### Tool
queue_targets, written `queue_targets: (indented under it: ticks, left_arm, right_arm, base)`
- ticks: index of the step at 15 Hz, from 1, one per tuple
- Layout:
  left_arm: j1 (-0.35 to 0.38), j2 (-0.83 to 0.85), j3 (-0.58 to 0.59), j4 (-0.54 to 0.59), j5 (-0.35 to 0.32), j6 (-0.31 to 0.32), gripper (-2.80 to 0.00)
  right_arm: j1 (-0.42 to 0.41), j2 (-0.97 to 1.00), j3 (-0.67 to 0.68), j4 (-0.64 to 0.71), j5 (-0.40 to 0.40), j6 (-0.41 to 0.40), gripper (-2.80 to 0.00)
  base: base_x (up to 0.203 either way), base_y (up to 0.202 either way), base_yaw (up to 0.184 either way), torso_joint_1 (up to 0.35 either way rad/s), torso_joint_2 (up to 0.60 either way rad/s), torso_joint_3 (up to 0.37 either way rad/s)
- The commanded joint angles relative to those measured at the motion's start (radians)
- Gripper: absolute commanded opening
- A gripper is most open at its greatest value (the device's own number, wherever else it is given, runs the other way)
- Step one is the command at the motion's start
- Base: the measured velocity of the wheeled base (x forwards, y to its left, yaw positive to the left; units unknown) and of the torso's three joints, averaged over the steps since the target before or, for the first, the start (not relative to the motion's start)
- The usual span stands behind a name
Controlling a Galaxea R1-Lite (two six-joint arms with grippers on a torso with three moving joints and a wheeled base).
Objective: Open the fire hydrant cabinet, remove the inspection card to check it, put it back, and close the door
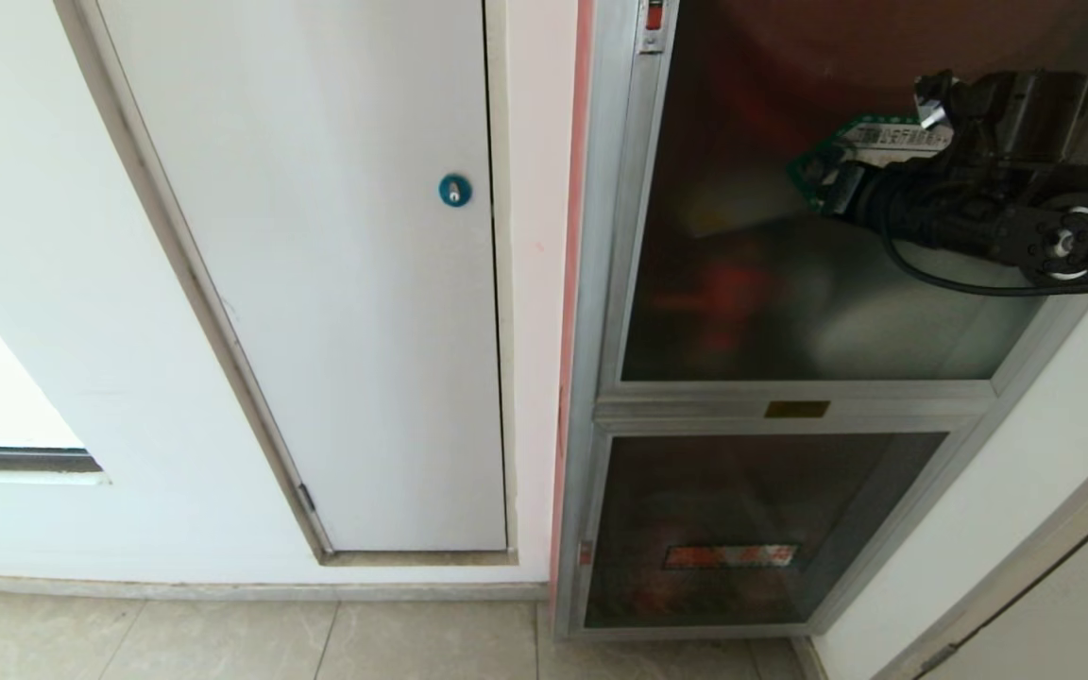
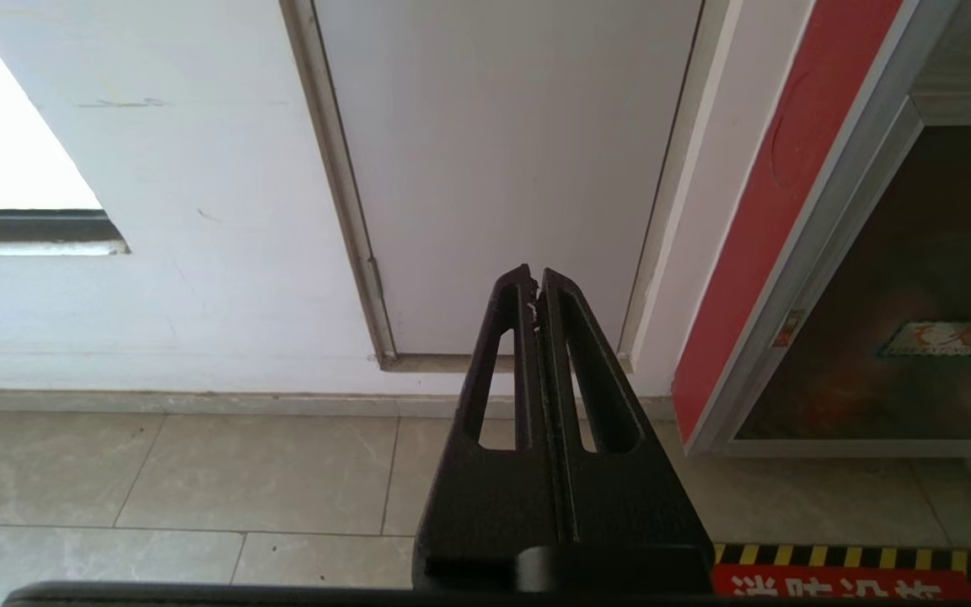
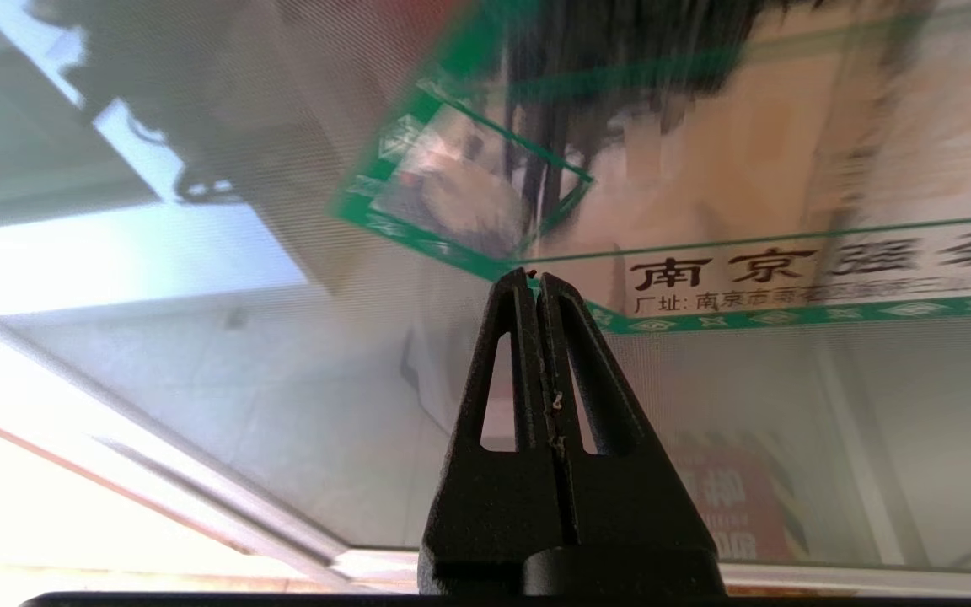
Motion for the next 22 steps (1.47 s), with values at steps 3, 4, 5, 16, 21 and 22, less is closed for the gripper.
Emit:
queue_targets:
  ticks: [3,4,5,16,21,22]
  left_arm:
    - [0.001,0.001,0.002,0.000,0.000,-0.001,-2.80]
    - [0.001,0.000,0.002,0.000,0.000,-0.001,-2.80]
    - [0.001,0.000,0.002,0.000,0.000,-0.001,-2.80]
    - [0.001,0.000,0.002,0.000,0.000,-0.001,-2.80]
    - [0.001,0.000,0.002,0.000,0.000,-0.001,-2.80]
    - [0.001,0.001,0.002,0.000,0.000,-0.001,-2.80]
  right_arm:
    - [0.001,-0.163,0.110,-0.001,0.004,0.003,-2.80]
    - [0.001,-0.205,0.147,-0.001,0.004,0.003,-2.80]
    - [0.002,-0.246,0.184,-0.001,0.004,0.002,-2.80]
    - [0.002,-0.743,0.579,0.005,-0.089,0.001,-2.80]
    - [0.002,-1.030,0.737,0.062,-0.243,-0.007,-2.80]
    - [0.002,-1.094,0.756,0.093,-0.261,-0.009,-2.80]
  base:
    - [0.000,0.000,0.000,-0.013,0.02,0.017]
    - [0.000,0.000,0.000,0.000,0.00,0.000]
    - [0.000,0.000,0.000,0.000,0.00,0.000]
    - [0.000,0.000,0.000,0.000,0.00,0.000]
    - [0.000,0.000,0.000,0.000,0.00,0.000]
    - [0.000,0.000,0.000,0.000,0.00,0.000]
